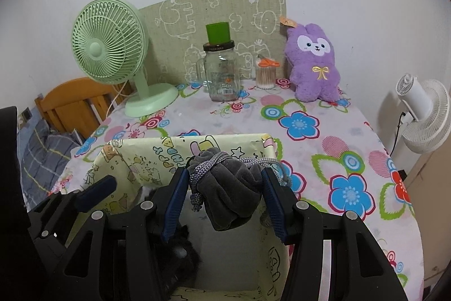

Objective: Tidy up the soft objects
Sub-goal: 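Lift the umbrella into the box with the left tool while the right tool drops the knit item in, then open both tools and withdraw them from the box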

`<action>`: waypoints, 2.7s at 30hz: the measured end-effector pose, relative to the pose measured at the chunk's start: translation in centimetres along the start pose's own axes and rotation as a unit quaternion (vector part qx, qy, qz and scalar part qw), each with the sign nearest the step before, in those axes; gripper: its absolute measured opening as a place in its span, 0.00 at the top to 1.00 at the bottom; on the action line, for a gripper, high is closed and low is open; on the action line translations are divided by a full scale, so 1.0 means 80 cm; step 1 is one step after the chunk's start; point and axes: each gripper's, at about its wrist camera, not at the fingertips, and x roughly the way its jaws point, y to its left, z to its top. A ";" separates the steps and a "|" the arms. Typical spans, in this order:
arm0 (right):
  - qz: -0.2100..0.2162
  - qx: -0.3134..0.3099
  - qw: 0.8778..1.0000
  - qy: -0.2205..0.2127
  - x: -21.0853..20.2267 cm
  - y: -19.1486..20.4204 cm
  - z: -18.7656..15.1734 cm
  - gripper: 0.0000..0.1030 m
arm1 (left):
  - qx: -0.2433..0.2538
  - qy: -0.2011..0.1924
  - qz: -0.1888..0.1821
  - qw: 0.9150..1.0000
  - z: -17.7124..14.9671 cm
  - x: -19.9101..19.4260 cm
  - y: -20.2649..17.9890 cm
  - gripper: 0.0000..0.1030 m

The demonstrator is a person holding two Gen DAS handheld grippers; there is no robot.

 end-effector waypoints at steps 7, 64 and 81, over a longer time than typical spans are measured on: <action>0.013 0.005 1.000 0.009 0.004 0.003 0.003 0.34 | -0.008 0.003 -0.003 1.000 0.002 -0.002 0.006 0.23; -0.021 -0.012 0.997 -0.075 -0.212 0.026 -0.059 0.03 | 0.016 -0.079 -0.033 0.996 -0.071 -0.199 -0.014 0.17; -0.036 -0.007 0.998 -0.057 -0.202 0.011 -0.109 0.03 | 0.014 -0.054 -0.021 0.998 -0.120 -0.185 -0.031 0.16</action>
